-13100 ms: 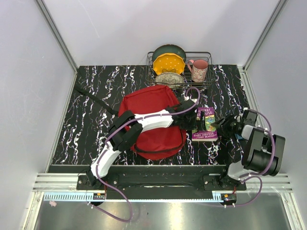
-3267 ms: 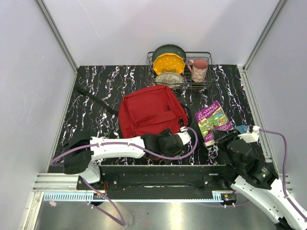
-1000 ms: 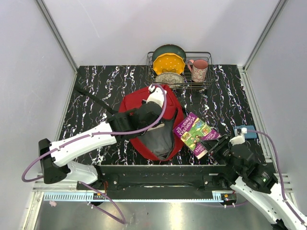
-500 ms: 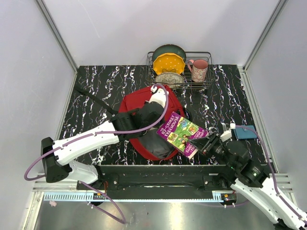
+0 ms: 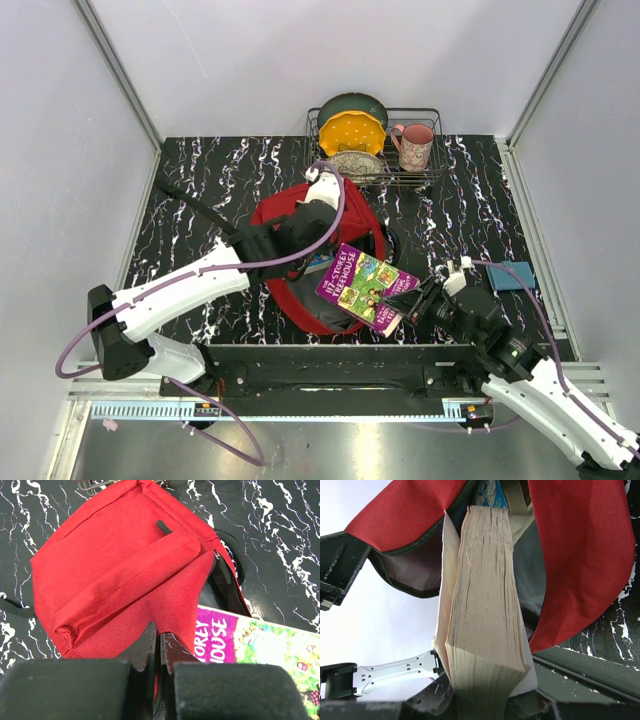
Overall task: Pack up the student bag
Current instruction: Place the book in the student bag.
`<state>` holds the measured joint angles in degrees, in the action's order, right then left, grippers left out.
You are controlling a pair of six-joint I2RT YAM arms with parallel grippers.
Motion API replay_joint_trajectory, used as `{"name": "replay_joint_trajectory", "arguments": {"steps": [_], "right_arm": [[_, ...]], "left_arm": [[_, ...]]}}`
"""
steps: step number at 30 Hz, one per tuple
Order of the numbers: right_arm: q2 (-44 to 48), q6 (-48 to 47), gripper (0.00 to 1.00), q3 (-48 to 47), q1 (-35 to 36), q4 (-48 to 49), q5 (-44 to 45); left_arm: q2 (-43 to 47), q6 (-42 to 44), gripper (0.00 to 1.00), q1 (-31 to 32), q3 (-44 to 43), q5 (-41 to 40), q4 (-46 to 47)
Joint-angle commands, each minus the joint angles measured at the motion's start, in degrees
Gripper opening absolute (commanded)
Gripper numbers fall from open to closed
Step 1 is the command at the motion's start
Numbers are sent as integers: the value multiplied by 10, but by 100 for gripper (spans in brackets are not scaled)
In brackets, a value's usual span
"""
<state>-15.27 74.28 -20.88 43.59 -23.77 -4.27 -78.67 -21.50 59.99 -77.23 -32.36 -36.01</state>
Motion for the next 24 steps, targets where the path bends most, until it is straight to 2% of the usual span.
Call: {"name": "replay_joint_trajectory", "arguments": {"steps": [1, 5, 10, 13, 14, 16, 17, 20, 24], "right_arm": [[9, 10, 0, -44, 0, 21, -48], [45, 25, 0, -50, 0, -26, -55], [74, 54, 0, -14, 0, -22, -56], [74, 89, 0, 31, 0, 59, -50], [61, 100, 0, 44, 0, 125, -48], [35, 130, 0, 73, 0, 181, -40], [4, 132, 0, 73, 0, 215, -36], [-61, 112, 0, 49, 0, 231, -20], [-130, 112, 0, 47, 0, 359, -8]], "left_arm": [[-3, -27, 0, -13, -41, 4, 21], [-10, -28, 0, -15, -42, 9, 21], [-1, -24, 0, -15, -40, 39, 36], [11, -21, 0, -15, -31, 64, 50], [14, -21, 0, -15, -28, 68, 53], [28, -22, 0, -15, -15, 77, 61], [33, -23, 0, -15, -13, 80, 64], [49, -22, 0, -13, -8, 86, 65], [63, -19, 0, -14, -5, 90, 66]]}}
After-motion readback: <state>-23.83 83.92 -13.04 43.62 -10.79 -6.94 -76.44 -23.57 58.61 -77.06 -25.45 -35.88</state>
